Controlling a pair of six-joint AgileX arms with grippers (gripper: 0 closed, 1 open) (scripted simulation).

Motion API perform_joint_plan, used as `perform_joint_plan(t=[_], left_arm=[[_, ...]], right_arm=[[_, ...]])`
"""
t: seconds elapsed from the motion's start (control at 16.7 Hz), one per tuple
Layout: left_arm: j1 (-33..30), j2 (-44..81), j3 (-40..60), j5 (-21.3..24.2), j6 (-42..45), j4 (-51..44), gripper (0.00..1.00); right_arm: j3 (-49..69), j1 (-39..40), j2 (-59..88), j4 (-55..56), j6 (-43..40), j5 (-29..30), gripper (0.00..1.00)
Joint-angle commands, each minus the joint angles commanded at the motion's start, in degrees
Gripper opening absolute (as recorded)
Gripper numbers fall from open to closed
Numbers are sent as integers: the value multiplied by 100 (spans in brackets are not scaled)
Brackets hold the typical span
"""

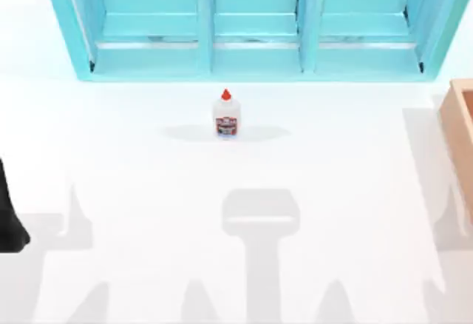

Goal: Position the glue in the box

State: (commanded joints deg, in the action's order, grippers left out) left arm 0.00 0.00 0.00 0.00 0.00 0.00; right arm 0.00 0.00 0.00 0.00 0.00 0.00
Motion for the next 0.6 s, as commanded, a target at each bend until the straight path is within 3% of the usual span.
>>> perform_joint_plan(t=[0.3,0.6], left_arm=[[0,0,0,0,0,0,100],[0,0,0,0,0,0,100]], right_arm=[[96,74,185,99,25,84,100],[645,562,1333,669,125,604,100]])
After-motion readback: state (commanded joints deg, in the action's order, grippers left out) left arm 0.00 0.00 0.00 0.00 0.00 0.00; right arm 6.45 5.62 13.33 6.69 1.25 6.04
